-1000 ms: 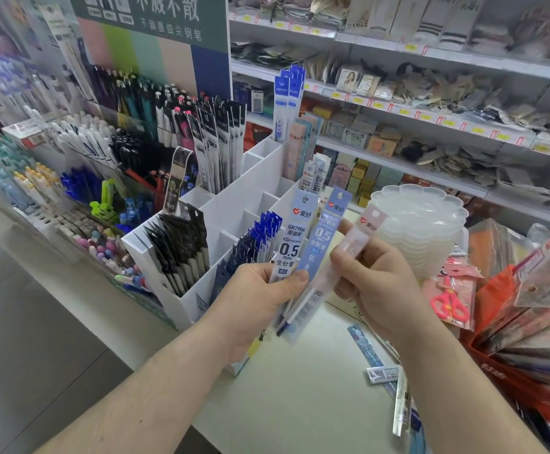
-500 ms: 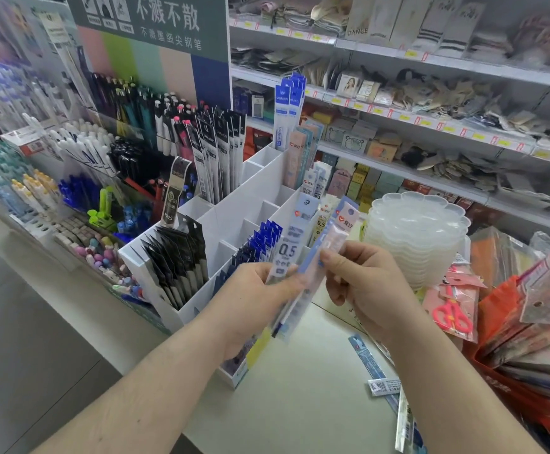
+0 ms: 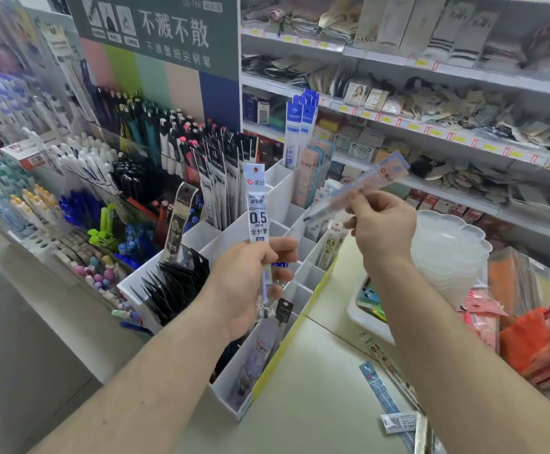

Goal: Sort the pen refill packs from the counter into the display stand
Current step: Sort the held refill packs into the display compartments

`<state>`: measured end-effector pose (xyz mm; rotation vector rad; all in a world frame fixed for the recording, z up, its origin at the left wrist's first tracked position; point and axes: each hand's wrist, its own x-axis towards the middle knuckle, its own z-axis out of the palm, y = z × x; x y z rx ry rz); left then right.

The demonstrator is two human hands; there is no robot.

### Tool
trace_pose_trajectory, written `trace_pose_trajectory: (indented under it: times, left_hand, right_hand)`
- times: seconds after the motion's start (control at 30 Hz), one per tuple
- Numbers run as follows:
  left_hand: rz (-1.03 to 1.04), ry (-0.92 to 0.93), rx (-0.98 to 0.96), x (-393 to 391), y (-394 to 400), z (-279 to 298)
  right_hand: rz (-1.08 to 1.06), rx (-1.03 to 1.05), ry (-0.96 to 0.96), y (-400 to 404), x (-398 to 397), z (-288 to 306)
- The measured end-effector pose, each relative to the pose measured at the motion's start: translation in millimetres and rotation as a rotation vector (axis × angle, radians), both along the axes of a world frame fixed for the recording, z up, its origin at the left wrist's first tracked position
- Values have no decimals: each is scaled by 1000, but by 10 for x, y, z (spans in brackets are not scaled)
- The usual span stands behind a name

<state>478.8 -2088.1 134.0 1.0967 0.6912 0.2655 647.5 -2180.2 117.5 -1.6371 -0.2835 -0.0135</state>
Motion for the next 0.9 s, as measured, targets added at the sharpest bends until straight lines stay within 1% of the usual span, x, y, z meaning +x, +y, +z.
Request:
trace_pose_trajectory:
  times: [0.1, 0.33, 0.4, 0.47, 0.57, 0.63, 0.7, 0.8, 0.9]
  left_hand:
    - [-12, 0, -12, 42, 51, -4]
    - [-66, -5, 0, 100, 111, -13]
    - [-75, -3, 5, 96, 112, -23]
    - [-82, 11, 14, 95, 110, -40]
    - [-122, 31, 44, 91, 93, -61]
    - [-177, 33, 53, 81, 75, -61]
    - [-227, 31, 57, 78, 65, -70]
    - [-231, 32, 54, 76, 76, -105]
    - [-210, -2, 37, 79, 49, -117]
  right_hand:
    - [-5, -65, -101, 188, 156, 21]
    - [30, -184, -245, 491, 433, -139]
    - [70, -300, -319, 541, 480, -180]
    - [104, -467, -364, 599, 504, -217]
    - [130, -697, -354, 682, 508, -221]
    - [139, -763, -322, 726, 493, -199]
    - [148, -780, -283, 756, 490, -174]
    - [155, -783, -230, 736, 483, -143]
    - [80, -704, -213, 581, 414, -111]
